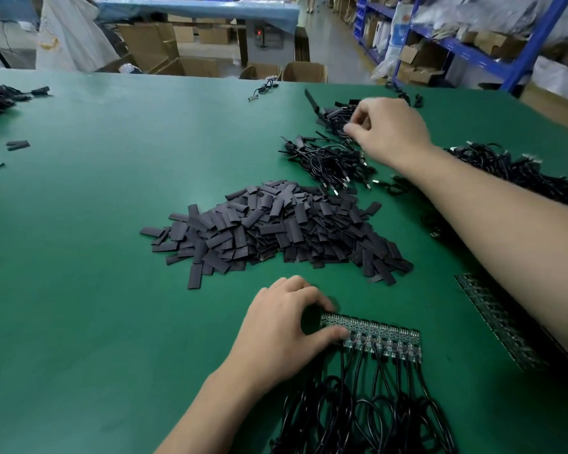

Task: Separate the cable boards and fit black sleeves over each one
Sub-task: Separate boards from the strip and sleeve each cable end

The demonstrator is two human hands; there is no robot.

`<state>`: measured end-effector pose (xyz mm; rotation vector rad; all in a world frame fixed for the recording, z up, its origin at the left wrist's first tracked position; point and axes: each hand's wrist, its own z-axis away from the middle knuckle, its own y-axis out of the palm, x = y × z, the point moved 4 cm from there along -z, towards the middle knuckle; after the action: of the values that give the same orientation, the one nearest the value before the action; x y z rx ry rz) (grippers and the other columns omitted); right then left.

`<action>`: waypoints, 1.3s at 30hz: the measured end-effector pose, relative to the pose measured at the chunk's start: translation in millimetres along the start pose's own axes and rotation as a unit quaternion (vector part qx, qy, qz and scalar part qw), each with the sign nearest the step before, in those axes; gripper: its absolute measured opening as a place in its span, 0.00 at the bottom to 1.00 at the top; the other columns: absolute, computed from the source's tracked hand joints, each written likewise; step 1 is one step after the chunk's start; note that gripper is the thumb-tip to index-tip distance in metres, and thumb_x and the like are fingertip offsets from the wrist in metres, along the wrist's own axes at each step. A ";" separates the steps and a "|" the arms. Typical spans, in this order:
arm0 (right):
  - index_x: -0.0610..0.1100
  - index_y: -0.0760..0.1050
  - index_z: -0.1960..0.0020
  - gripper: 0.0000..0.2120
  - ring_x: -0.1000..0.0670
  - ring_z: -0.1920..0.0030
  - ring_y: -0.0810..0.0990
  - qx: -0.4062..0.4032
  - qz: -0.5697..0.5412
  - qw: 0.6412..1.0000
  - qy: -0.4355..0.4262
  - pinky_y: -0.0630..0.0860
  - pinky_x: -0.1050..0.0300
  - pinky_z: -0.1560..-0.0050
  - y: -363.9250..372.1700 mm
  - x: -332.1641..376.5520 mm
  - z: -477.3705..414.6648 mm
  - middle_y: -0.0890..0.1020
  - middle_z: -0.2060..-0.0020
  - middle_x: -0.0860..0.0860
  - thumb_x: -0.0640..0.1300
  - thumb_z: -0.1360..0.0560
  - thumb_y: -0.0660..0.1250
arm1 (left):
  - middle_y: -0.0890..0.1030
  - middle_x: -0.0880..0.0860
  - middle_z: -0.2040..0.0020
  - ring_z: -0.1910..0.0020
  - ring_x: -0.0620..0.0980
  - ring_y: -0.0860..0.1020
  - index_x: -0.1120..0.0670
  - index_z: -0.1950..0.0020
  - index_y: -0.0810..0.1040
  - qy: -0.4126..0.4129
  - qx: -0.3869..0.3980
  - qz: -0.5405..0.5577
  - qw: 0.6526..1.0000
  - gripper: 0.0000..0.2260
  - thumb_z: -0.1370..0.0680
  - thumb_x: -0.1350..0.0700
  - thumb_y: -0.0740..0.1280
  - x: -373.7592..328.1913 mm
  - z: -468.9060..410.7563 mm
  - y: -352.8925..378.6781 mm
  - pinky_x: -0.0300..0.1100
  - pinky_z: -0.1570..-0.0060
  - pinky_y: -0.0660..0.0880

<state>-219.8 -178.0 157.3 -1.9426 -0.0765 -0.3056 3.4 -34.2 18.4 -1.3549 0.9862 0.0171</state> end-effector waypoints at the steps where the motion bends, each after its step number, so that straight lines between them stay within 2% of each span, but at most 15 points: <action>1: 0.44 0.79 0.41 0.15 0.43 0.48 0.81 0.011 0.010 1.000 0.013 0.78 0.50 0.50 -0.6 3.9 -15.7 0.84 0.45 0.46 0.55 0.18 0.66 | 0.76 0.38 0.51 0.47 0.39 0.74 0.40 0.47 0.81 -0.001 0.002 0.014 1.000 0.16 0.28 0.32 0.71 -0.7 0.2 -0.6 0.43 0.43 0.72; 4: 0.43 0.76 0.35 0.19 0.44 0.41 0.79 0.028 -0.036 0.999 0.015 0.77 0.47 0.40 2.4 17.0 -19.8 0.81 0.40 0.45 0.57 0.17 0.63 | 0.82 0.40 0.57 0.54 0.38 0.79 0.42 0.48 0.82 -0.033 0.011 0.120 0.992 0.09 0.24 0.42 0.74 3.1 0.6 -5.1 0.41 0.48 0.77; 5: 0.43 0.77 0.36 0.18 0.46 0.43 0.79 0.025 -0.061 0.998 -0.007 0.77 0.48 0.41 2.9 22.6 -5.0 0.81 0.41 0.46 0.56 0.17 0.63 | 0.83 0.41 0.58 0.56 0.39 0.81 0.43 0.48 0.83 -0.048 0.018 0.167 0.985 0.06 0.23 0.46 0.74 5.2 0.4 -6.5 0.40 0.49 0.78; 8: 0.48 0.80 0.39 0.13 0.52 0.47 0.79 0.061 -0.132 0.988 -0.046 0.73 0.64 0.52 10.3 26.2 72.2 0.82 0.45 0.53 0.54 0.17 0.63 | 0.83 0.45 0.60 0.58 0.43 0.82 0.48 0.49 0.86 -0.081 0.050 0.300 0.949 0.05 0.23 0.56 0.76 8.5 -1.2 -7.9 0.44 0.46 0.81; 10: 0.54 0.82 0.45 0.10 0.56 0.51 0.82 0.125 -0.199 0.972 -0.025 0.75 0.63 0.55 17.6 17.8 132.5 0.85 0.51 0.60 0.57 0.18 0.64 | 0.82 0.46 0.62 0.59 0.45 0.81 0.50 0.48 0.86 -0.096 0.064 0.361 0.925 0.07 0.24 0.59 0.76 9.3 -1.8 -8.3 0.45 0.45 0.80; 11: 0.56 0.83 0.48 0.10 0.56 0.54 0.83 0.161 -0.230 0.960 -0.009 0.78 0.60 0.55 20.7 12.8 158.3 0.86 0.55 0.59 0.58 0.20 0.65 | 0.83 0.47 0.62 0.60 0.45 0.81 0.51 0.47 0.86 -0.099 0.067 0.381 0.917 0.07 0.24 0.59 0.76 10.1 -1.9 -8.5 0.43 0.47 0.80; 13: 0.58 0.83 0.52 0.08 0.59 0.60 0.82 0.215 -0.260 0.941 0.014 0.76 0.65 0.59 27.2 4.7 196.4 0.85 0.59 0.60 0.59 0.22 0.68 | 0.83 0.48 0.62 0.61 0.45 0.80 0.52 0.45 0.86 -0.097 0.070 0.406 0.906 0.10 0.26 0.57 0.76 11.1 -2.2 -8.9 0.36 0.53 0.78; 14: 0.58 0.83 0.54 0.06 0.60 0.62 0.81 0.231 -0.271 0.934 0.018 0.74 0.69 0.62 30.1 2.8 208.6 0.85 0.61 0.60 0.58 0.23 0.69 | 0.83 0.49 0.61 0.61 0.45 0.79 0.52 0.44 0.86 -0.098 0.069 0.414 0.902 0.12 0.27 0.55 0.77 11.5 -2.0 -8.9 0.34 0.54 0.76; 17: 0.56 0.84 0.57 0.05 0.60 0.63 0.81 0.258 -0.300 0.918 0.021 0.74 0.68 0.61 39.6 3.1 225.5 0.84 0.63 0.59 0.55 0.24 0.74 | 0.85 0.53 0.59 0.61 0.45 0.80 0.53 0.47 0.87 -0.107 0.061 0.434 0.892 0.15 0.31 0.51 0.77 11.7 -0.7 -8.9 0.33 0.56 0.76; 22: 0.55 0.83 0.57 0.04 0.54 0.61 0.83 0.245 -0.330 0.911 0.028 0.78 0.50 0.54 45.9 4.1 229.9 0.85 0.63 0.55 0.52 0.23 0.74 | 0.86 0.52 0.60 0.62 0.45 0.78 0.48 0.56 0.88 -0.124 0.060 0.412 0.901 0.10 0.32 0.46 0.77 10.9 0.9 -11.1 0.34 0.59 0.73; 25: 0.57 0.82 0.56 0.03 0.61 0.61 0.82 0.231 -0.345 0.909 0.027 0.76 0.56 0.56 46.6 3.6 234.6 0.85 0.62 0.59 0.52 0.23 0.74 | 0.84 0.49 0.63 0.66 0.41 0.77 0.52 0.58 0.87 -0.123 0.077 0.428 0.892 0.06 0.30 0.51 0.76 8.9 -0.4 -9.9 0.30 0.63 0.72; 29: 0.56 0.83 0.55 0.03 0.60 0.58 0.82 0.229 -0.340 0.912 0.017 0.77 0.55 0.52 44.5 5.1 236.5 0.85 0.61 0.59 0.51 0.23 0.74 | 0.83 0.50 0.63 0.67 0.41 0.77 0.56 0.55 0.85 -0.121 0.104 0.445 0.881 0.06 0.28 0.55 0.74 7.3 0.6 -8.6 0.31 0.63 0.73; 34: 0.56 0.83 0.55 0.03 0.61 0.62 0.81 0.230 -0.364 0.903 0.003 0.70 0.70 0.61 38.6 7.5 236.7 0.84 0.64 0.61 0.50 0.24 0.75 | 0.84 0.51 0.64 0.67 0.43 0.77 0.54 0.57 0.88 -0.119 0.121 0.487 0.857 0.04 0.28 0.56 0.73 5.2 2.5 -9.0 0.32 0.63 0.74; 37: 0.57 0.83 0.56 0.02 0.63 0.61 0.81 0.215 -0.328 0.920 0.008 0.70 0.70 0.61 39.7 3.6 236.2 0.84 0.63 0.63 0.52 0.24 0.75 | 0.84 0.51 0.63 0.66 0.45 0.79 0.54 0.56 0.88 -0.129 0.093 0.492 0.856 0.06 0.29 0.53 0.76 8.1 2.2 -10.8 0.38 0.60 0.77; 39: 0.58 0.83 0.52 0.05 0.65 0.55 0.81 0.203 -0.287 0.936 0.007 0.71 0.69 0.57 40.9 1.6 237.5 0.84 0.58 0.66 0.57 0.26 0.74 | 0.84 0.51 0.64 0.66 0.47 0.80 0.54 0.55 0.87 -0.134 0.061 0.499 0.854 0.08 0.30 0.51 0.76 10.3 1.7 -13.0 0.41 0.60 0.78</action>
<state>-168.3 24.3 36.8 -1.4713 -0.6556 -0.6353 17.7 -41.7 22.5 -0.5706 1.3214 0.8907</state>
